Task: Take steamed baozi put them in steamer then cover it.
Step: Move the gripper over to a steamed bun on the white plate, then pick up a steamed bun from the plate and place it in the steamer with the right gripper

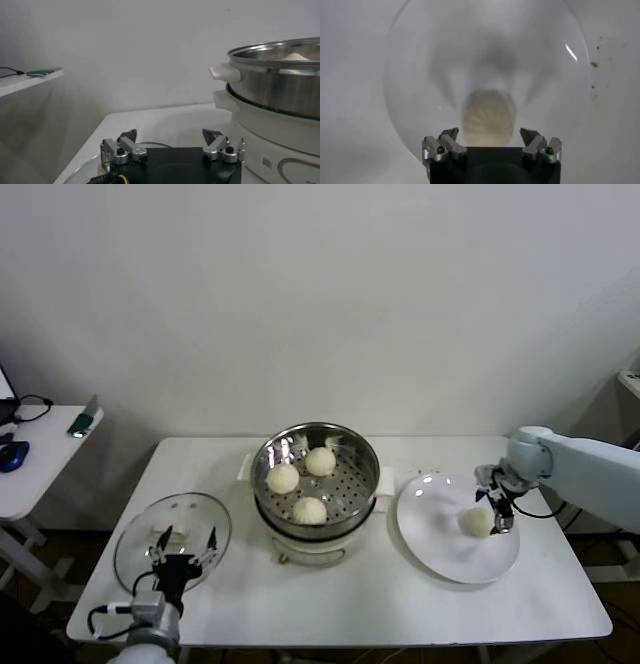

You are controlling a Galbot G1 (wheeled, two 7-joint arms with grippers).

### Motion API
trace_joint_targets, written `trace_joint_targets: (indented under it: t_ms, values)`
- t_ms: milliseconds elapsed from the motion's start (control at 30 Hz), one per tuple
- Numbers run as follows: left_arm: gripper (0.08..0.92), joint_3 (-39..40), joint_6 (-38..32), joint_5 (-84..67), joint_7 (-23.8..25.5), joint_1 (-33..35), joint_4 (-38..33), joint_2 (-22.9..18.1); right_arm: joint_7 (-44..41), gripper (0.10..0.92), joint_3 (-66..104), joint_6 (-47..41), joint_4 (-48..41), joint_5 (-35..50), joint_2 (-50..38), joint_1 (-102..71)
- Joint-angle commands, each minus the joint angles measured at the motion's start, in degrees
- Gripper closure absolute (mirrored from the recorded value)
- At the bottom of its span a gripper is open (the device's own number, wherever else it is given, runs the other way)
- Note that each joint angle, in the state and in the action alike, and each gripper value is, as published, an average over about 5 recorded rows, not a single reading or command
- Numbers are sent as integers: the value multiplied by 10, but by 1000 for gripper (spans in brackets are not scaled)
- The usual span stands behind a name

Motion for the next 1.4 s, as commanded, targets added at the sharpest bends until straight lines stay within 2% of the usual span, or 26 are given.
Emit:
trace_joint_targets:
  t_ms: [33, 333, 900, 1133, 1400]
  values:
    - [177, 0, 0, 1, 0, 1, 0, 0, 2, 203, 40, -4, -40, -23, 19, -54]
    - [177, 0, 0, 1, -1, 0, 1, 1, -4, 205, 53, -1, -61, -18, 19, -62]
    - [177, 1, 1, 3, 0, -4, 0, -1, -14, 286, 62, 2, -71, 19, 22, -43]
    - [177, 3, 1, 4, 0, -5, 1, -1, -21, 296, 16, 6, -34, 57, 13, 41]
    - [177, 6, 1, 6, 0, -8, 0, -1, -33, 300, -61, 15, 28, 148, 36, 221]
